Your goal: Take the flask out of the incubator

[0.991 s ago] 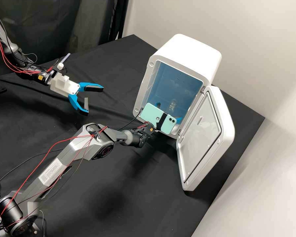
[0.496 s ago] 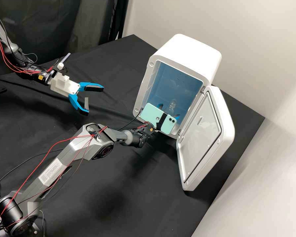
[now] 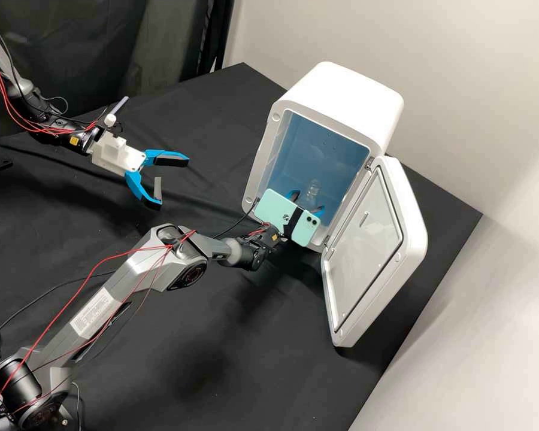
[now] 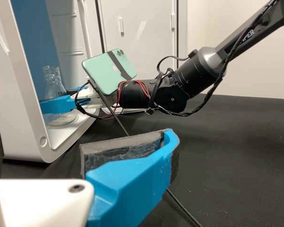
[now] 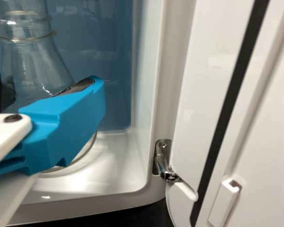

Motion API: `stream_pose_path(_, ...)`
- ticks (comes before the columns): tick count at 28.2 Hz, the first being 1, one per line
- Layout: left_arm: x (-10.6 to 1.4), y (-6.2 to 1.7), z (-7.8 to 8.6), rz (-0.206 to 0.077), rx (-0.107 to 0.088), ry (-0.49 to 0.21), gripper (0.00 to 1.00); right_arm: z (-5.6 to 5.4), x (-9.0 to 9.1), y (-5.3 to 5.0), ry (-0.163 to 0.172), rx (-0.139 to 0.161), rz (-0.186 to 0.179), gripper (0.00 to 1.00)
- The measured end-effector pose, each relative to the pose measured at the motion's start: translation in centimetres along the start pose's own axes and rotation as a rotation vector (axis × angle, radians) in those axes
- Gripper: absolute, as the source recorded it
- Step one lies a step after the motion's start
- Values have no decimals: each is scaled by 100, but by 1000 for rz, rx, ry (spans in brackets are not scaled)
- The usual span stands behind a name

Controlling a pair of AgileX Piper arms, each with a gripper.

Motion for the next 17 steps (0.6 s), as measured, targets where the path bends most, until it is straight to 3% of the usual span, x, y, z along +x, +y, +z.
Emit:
stream_pose_path(9, -12, 39, 10, 12, 3, -2, 100, 14, -43, -38, 13, 4, 2, 0)
stream_pose_path(17, -21, 68, 18, 21, 6, -4, 100, -24, -203, -40, 12, 14, -6, 0)
